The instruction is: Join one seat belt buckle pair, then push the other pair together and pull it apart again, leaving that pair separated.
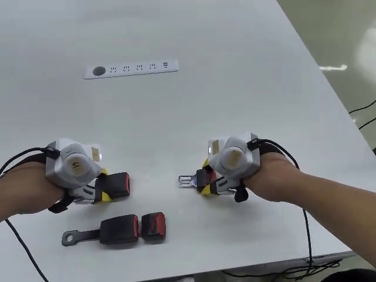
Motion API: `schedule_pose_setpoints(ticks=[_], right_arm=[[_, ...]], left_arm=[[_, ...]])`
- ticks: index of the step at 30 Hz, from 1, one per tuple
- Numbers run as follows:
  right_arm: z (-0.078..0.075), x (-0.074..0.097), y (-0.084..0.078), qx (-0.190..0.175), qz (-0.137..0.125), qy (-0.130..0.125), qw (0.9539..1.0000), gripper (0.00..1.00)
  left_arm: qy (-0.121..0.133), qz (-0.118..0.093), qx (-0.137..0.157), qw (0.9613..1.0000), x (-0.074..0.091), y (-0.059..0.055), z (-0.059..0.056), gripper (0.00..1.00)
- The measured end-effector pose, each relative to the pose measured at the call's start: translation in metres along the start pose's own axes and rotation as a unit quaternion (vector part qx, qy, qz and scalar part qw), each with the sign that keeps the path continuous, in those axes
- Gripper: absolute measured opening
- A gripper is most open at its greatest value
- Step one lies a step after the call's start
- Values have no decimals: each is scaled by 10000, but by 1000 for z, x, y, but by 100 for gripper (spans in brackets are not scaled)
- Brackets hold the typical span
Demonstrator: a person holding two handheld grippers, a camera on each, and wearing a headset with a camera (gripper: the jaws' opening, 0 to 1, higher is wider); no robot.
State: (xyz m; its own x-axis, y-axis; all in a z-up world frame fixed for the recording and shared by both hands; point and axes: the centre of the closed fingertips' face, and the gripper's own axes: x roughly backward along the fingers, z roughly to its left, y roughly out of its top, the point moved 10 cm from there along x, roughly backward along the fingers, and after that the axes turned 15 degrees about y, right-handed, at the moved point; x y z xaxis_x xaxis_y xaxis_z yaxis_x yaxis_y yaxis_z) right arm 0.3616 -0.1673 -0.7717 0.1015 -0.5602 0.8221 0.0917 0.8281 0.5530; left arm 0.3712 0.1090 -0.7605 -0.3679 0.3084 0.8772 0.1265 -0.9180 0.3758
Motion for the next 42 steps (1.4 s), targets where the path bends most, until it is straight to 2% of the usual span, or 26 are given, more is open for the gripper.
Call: schedule_pose_setpoints(ticks=[3, 10, 14, 21, 30, 34, 39, 42], right_arm=[[0, -9, 12, 43, -9, 6, 10000, 32], [5, -36, 51, 369, 3, 28, 9993, 32], [3, -44, 66, 461, 74, 13, 9989, 32], [-4, -53, 80, 410, -17, 39, 9992, 32], [-4, -59, 92, 535, -80, 124, 9985, 32], [-7, -61, 93, 479, -214, 174, 9985, 32], [-7, -63, 96, 559, -254, 183, 9979, 31], [-10, -62, 93, 486, -445, 262, 9975, 30]], left_arm=[[-7, -13, -22, 10000, 0, 0, 0, 33], [4, 19, -65, 10000, -1, 2, -1, 33], [11, 55, -64, 10000, -1, 2, -1, 33], [7, 83, -77, 9999, 0, 3, -1, 33], [-34, 52, -104, 9999, 0, 2, 0, 33], [-56, 49, -150, 9999, 0, 3, 0, 33], [-112, 7, -120, 9999, 0, 2, 1, 32], [-121, -5, -127, 9998, 0, 2, 1, 32]])
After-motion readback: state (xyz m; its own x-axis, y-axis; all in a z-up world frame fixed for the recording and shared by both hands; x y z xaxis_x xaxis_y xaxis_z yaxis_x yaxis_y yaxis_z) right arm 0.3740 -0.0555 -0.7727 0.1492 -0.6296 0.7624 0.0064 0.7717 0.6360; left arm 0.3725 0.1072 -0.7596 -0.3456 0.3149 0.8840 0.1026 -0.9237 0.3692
